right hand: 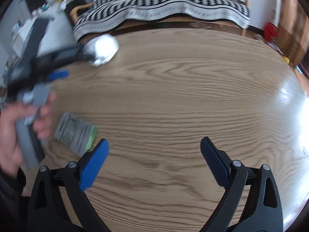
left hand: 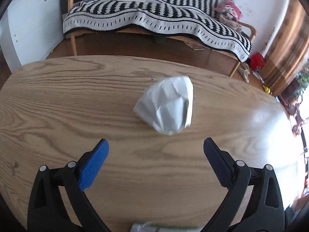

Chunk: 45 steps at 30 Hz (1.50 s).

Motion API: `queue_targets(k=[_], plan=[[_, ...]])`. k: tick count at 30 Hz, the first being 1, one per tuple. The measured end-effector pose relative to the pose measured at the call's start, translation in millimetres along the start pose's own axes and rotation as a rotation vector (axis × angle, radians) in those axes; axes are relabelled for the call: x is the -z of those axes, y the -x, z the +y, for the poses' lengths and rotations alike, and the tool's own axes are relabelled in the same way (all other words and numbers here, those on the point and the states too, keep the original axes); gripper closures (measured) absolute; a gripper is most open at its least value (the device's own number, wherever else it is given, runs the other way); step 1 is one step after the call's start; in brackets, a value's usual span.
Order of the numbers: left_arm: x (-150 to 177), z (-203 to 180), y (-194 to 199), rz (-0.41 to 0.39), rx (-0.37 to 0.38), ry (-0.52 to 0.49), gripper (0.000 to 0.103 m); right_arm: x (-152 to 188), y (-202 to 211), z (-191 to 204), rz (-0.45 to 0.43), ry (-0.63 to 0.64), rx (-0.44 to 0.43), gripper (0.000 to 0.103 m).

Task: Collect trash
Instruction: 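Grasp the white paper cup with the left tool while the right tool grasps the cigarette pack, then carry the cup and cigarette pack over the bin and open the right tool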

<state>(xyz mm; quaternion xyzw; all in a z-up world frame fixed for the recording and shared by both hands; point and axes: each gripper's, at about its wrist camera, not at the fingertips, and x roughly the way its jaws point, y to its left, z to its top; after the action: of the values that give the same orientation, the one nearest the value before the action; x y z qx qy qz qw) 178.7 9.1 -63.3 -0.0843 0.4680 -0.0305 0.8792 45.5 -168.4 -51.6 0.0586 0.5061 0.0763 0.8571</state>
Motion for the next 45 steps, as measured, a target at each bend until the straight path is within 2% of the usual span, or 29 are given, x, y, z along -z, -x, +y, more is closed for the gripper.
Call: queue_targets(k=[5,10,11,12,14,19,20,23,29,32,34,35,36,39,42,45], plan=[[-18,-14,-32,0.043,-0.027,0.001,0.008,6,-9,28,0.026,0.111,-0.021,0.011],[-30,-8,-54,0.064,-0.050,0.037,0.008,8,-13,45,0.030,0.187,-0.063,0.011],[-31,-7,-54,0.058,-0.042,0.038,0.011,9,-15,48,0.032,0.203,-0.073,0.011],[-32,-6,-54,0.053,-0.035,0.028,0.033,7,-18,51,0.035,0.214,-0.079,0.011],[-32,-6,-49,0.036,-0.051,-0.015,0.037,7,-25,59,0.044,0.247,-0.101,0.011],[-30,7,-29,0.014,-0.058,-0.023,0.039,5,-42,78,0.058,0.322,-0.131,0.011],[-29,12,-22,0.011,-0.060,-0.018,0.039,6,-46,83,0.053,0.347,-0.123,0.007],[-26,28,1,0.008,-0.059,-0.001,0.038,6,-54,102,0.030,0.428,-0.093,0.006],[-11,65,45,-0.007,-0.032,0.073,0.038,-10,-71,126,0.017,0.472,-0.124,0.006],[0,80,61,-0.019,-0.043,0.105,0.038,-17,-78,135,0.014,0.478,-0.130,0.006],[7,85,69,-0.025,-0.049,0.116,0.038,-20,-78,141,-0.001,0.474,-0.136,0.015],[11,87,71,-0.023,-0.052,0.119,0.038,-20,-74,142,-0.019,0.469,-0.142,0.034],[13,88,73,-0.021,-0.052,0.121,0.038,-21,-71,144,-0.017,0.459,-0.135,0.042],[21,85,75,-0.018,-0.056,0.109,0.038,-19,-60,136,-0.007,0.418,-0.152,0.045],[25,73,77,-0.020,-0.057,0.077,0.038,-20,-43,115,-0.031,0.384,-0.110,0.045],[28,46,77,-0.022,-0.043,0.019,0.038,-22,-23,84,-0.062,0.310,-0.074,0.045]])
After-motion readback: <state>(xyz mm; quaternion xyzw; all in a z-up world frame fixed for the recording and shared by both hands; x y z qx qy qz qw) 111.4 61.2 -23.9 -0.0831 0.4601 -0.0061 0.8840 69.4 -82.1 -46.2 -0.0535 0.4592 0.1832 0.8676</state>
